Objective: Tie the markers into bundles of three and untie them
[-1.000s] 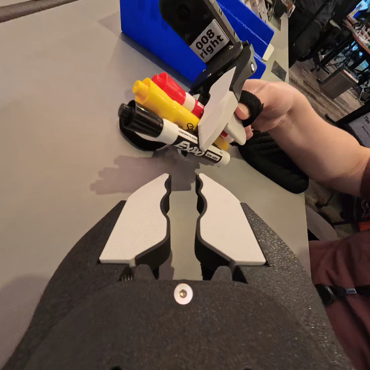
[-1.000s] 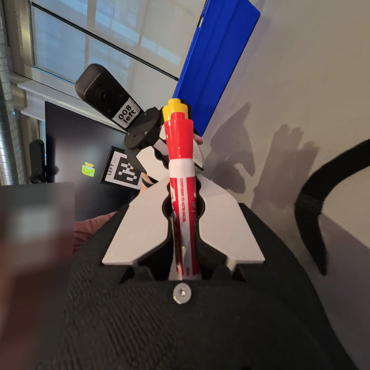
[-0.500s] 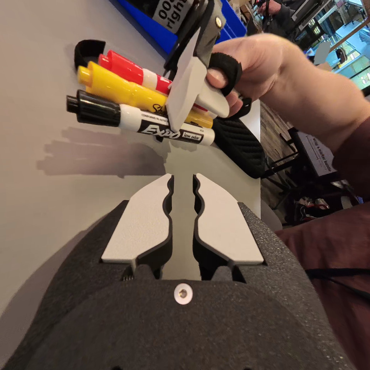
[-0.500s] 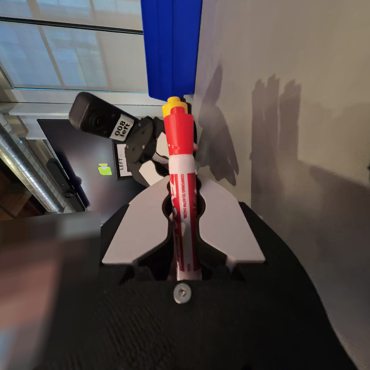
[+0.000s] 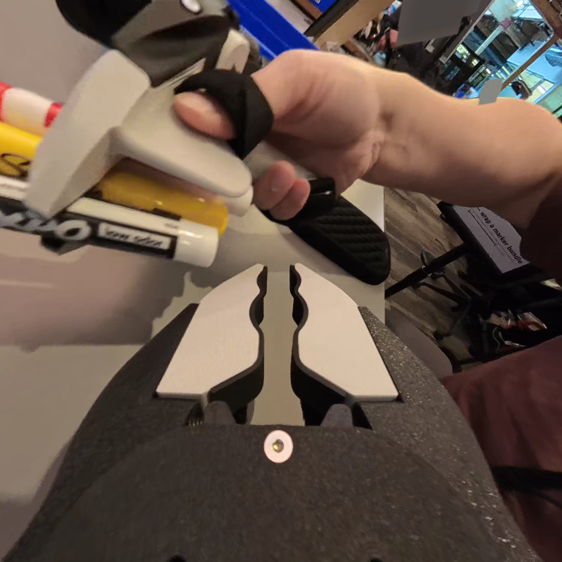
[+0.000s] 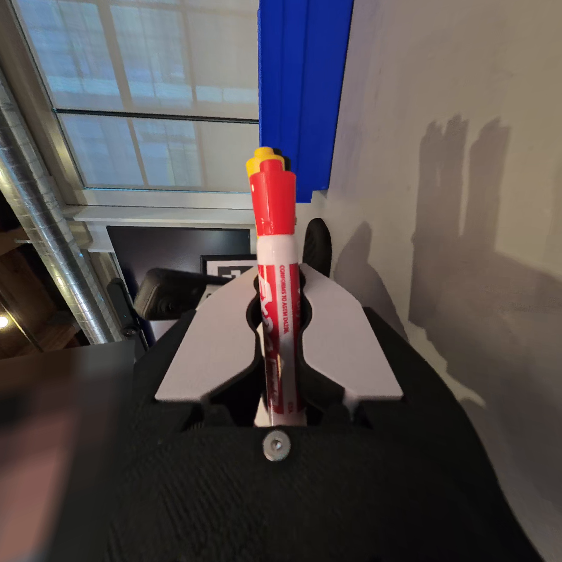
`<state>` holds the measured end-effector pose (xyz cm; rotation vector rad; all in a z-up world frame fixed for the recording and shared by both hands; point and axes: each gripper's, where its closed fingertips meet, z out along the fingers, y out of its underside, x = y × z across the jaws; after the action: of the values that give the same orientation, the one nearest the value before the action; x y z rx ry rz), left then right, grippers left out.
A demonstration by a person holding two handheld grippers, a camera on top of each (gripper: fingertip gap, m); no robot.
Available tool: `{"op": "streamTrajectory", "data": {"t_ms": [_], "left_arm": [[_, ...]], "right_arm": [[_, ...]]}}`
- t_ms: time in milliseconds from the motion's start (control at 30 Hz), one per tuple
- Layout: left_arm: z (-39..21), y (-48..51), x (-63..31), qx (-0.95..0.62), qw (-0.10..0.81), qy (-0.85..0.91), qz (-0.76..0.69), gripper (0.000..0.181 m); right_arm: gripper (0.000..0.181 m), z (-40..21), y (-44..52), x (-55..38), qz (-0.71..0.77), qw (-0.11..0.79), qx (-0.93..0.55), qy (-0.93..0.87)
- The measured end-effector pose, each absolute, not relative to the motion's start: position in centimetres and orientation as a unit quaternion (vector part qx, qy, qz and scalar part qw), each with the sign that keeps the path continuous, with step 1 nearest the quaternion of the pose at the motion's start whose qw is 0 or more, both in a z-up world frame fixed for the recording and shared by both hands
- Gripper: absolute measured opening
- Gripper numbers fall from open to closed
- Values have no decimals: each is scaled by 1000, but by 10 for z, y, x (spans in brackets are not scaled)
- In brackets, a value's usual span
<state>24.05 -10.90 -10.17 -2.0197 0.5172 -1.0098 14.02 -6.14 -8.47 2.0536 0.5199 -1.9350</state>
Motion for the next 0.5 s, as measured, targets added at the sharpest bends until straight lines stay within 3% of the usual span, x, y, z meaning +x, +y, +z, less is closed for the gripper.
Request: {"op": "streamTrajectory", "data": {"t_ms": [167,500], "left_arm": [[-80,-97,243,-746,499,170,-408,5],[-79,-87,237,-746,556,177,-320,0]], "right_arm": [[20,-78,-61,133,-693,130,693,149],[20,-70,-67,129,-698,84,681,203]]}}
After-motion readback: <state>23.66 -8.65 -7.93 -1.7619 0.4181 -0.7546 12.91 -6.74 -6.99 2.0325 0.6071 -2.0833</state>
